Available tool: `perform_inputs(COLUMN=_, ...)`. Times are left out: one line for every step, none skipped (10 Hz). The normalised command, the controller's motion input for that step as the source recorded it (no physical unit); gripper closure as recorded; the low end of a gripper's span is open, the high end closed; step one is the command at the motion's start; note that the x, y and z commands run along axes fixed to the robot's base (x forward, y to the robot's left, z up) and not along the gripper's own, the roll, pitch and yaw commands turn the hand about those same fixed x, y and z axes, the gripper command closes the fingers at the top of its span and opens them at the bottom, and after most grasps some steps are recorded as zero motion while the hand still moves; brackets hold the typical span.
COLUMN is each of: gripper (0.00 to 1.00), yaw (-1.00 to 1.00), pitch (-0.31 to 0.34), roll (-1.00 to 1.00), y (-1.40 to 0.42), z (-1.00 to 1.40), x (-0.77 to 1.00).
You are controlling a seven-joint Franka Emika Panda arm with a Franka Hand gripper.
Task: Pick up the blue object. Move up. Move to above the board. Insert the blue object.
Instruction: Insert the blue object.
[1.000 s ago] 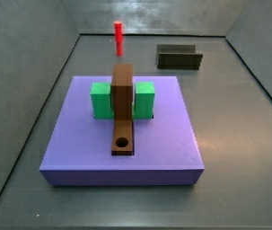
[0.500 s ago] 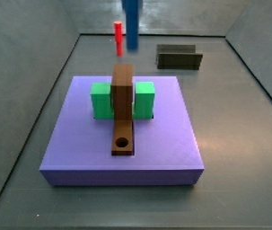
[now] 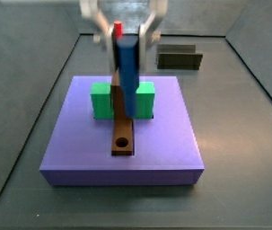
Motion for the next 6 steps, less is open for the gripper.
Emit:
perform_inputs(gripper=1.00, yaw=0.00, pitch=0.000, roll=0.10, y=0.00, z=-0.23, x=0.00)
perform_inputs(gripper=1.00, yaw=0.00, pitch=0.000, roll=0.00, y=-0.04, z=0.00, x=0.01)
perform_inputs(gripper=1.00, yaw=-0.35, pitch=0.099, roll=-0.10, y=-0.05, z=-0.24, x=0.06)
perform_inputs(gripper=1.00, yaw=-0.41, pitch=0.176, roll=-0.08, y=-0.09, z=-0.23, x=0.18)
perform_inputs(gripper=1.00, yaw=-0.38, pitch=0.179, roll=-0.03, y=-0.04, z=-0.24, x=0.24)
perform_inputs(gripper=1.00, yaw=-0.35, pitch=0.166, roll=-0.02, y=-0.01, z=-0.27, x=0.20)
